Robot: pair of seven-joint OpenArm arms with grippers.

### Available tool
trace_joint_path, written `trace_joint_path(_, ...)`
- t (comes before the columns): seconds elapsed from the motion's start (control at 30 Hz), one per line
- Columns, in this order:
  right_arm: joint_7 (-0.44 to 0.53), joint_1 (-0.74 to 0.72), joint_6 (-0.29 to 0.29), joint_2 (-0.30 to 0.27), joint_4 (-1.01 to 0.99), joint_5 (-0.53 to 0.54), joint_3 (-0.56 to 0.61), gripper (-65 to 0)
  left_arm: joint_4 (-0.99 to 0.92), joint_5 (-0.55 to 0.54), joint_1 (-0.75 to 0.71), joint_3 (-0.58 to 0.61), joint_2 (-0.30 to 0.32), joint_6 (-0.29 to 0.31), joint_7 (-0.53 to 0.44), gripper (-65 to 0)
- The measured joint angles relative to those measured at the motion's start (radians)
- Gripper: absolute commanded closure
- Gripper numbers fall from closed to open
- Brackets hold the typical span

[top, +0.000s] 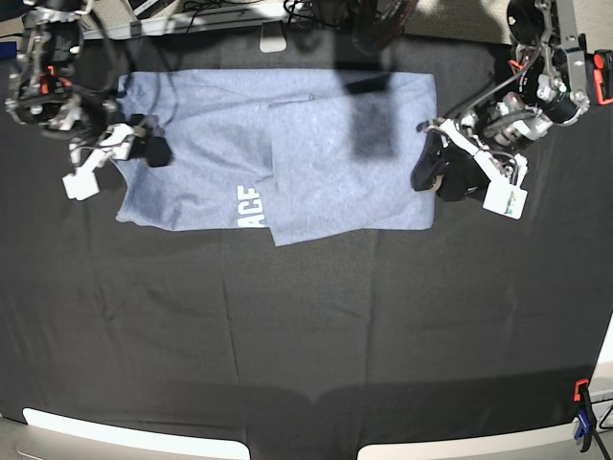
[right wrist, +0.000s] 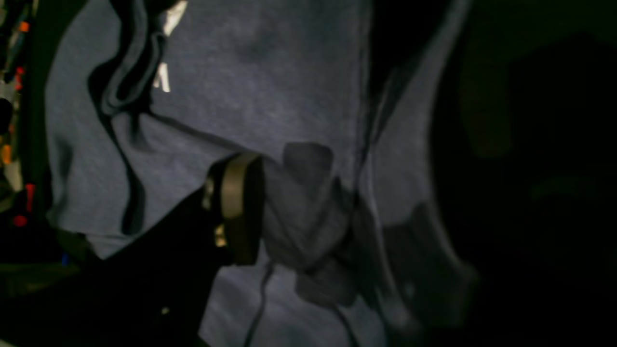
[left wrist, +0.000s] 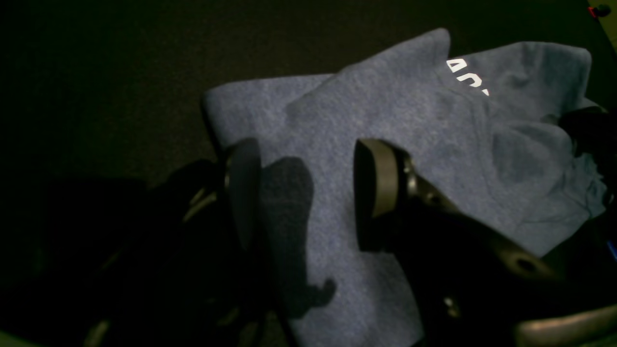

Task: Layout the t-shirt on the table in an organized manner, then fold the t-shirt properly
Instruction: 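Fold the shirt's other end over toward the right gripper with the left gripper, then grasp the folded bundle with both grippers and lift it across the table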

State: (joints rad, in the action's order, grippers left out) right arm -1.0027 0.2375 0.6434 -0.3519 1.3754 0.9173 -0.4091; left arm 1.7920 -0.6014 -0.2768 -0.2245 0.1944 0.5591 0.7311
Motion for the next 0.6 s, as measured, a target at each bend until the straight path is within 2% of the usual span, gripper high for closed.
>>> trace_joint_path(0.13,-0.011,-0.019,-0.005,0.037,-0.001,-0.023,0.002,-1.3,0.000,0.027,0.000,0.000,0.000,0.000,0.001,-28.3)
trace_joint_path(0.17,-0.013,-0.021,-0.006,0.037,-0.001,-0.026,0.002,0.0,0.000,0.045,0.000,0.000,0.000,0.000,0.002,-28.3)
trace_joint_path(0.23,-0.032,-0.022,-0.013,0.037,0.027,-0.038,-0.002,0.0,0.000,0.071,-0.004,0.000,0.000,0.000,0.002,-28.3)
trace_joint_path(0.37,-0.161,-0.009,-0.020,0.042,0.188,-0.081,-0.026,0.0,0.000,0.076,-0.029,-0.007,0.001,0.000,0.002,-28.3)
trace_joint_path(0.43,-0.201,-0.013,-0.045,0.053,0.301,-0.081,-0.027,0.0,0.000,0.075,-0.032,-0.021,0.003,0.000,0.002,-28.3)
trace_joint_path(0.5,-0.208,-0.019,-0.063,0.092,0.406,-0.080,-0.029,0.0,0.000,0.071,-0.027,-0.036,0.002,0.000,0.001,-28.3)
trace_joint_path(0.6,-0.211,-0.016,-0.061,0.180,0.540,-0.085,-0.001,0.0,0.000,0.069,-0.031,-0.069,0.002,0.000,0.002,-28.3)
